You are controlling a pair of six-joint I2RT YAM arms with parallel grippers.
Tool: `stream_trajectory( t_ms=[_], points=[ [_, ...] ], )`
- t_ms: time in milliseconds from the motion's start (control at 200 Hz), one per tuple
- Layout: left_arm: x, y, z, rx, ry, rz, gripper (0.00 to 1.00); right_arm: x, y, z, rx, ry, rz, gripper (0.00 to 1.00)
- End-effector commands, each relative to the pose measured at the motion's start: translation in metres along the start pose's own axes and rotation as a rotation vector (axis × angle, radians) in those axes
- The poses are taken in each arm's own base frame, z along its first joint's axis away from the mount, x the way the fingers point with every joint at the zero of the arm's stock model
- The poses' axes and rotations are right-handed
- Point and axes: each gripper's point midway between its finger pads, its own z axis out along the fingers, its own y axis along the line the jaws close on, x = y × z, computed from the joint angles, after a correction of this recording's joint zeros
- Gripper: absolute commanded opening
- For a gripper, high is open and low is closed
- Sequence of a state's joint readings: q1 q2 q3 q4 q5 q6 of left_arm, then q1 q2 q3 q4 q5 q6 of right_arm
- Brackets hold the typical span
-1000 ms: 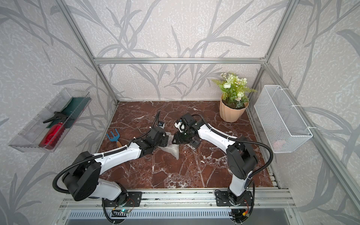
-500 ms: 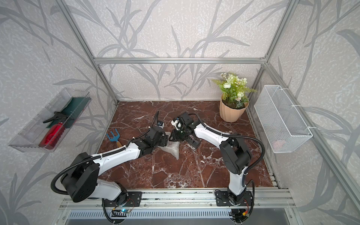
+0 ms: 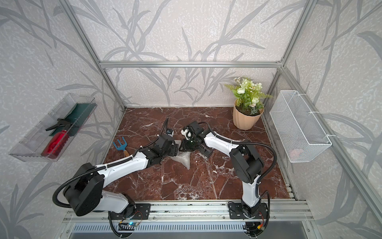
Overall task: Wrap mugs in bubble wrap
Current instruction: Stick the tape on the bubble wrap, then reset both arms
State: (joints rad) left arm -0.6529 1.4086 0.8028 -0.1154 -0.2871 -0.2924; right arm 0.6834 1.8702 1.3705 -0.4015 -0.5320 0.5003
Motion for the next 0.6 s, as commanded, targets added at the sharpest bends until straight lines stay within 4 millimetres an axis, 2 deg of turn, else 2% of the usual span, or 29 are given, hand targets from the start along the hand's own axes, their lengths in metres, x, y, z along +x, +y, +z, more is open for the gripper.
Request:
stream_trajectory(
  t_ms=[0, 70, 115, 135, 320, 415, 595],
  points=[
    [-0.023, 0.007, -0.023, -0.015, -0.056, -0.037, 0.84, 0.002, 0.025, -0.039, -0.017, -0.024, -0.050, 0.33],
    [-0.028, 0.012, -0.032, -0.025, -0.072, -0.050, 0.88, 0.007, 0.023, -0.051, 0.004, -0.021, -0.059, 0.38],
    [-0.029, 0.015, -0.037, -0.031, -0.076, -0.057, 0.93, 0.011, 0.015, -0.053, 0.023, -0.013, -0.049, 0.42],
    [-0.030, 0.017, -0.039, -0.031, -0.079, -0.060, 0.97, 0.010, 0.018, -0.064, 0.019, -0.035, -0.059, 0.43],
    [-0.033, 0.040, -0.056, -0.075, -0.105, -0.119, 0.99, 0.010, -0.015, -0.091, 0.062, -0.094, -0.046, 0.62],
    [-0.027, 0.064, -0.060, -0.144, -0.116, -0.154, 0.99, 0.006, -0.046, -0.109, 0.132, -0.153, -0.060, 0.71],
    [-0.010, 0.131, -0.066, -0.350, -0.157, -0.203, 0.99, -0.003, -0.117, -0.144, 0.290, -0.281, -0.075, 0.89]
  ],
)
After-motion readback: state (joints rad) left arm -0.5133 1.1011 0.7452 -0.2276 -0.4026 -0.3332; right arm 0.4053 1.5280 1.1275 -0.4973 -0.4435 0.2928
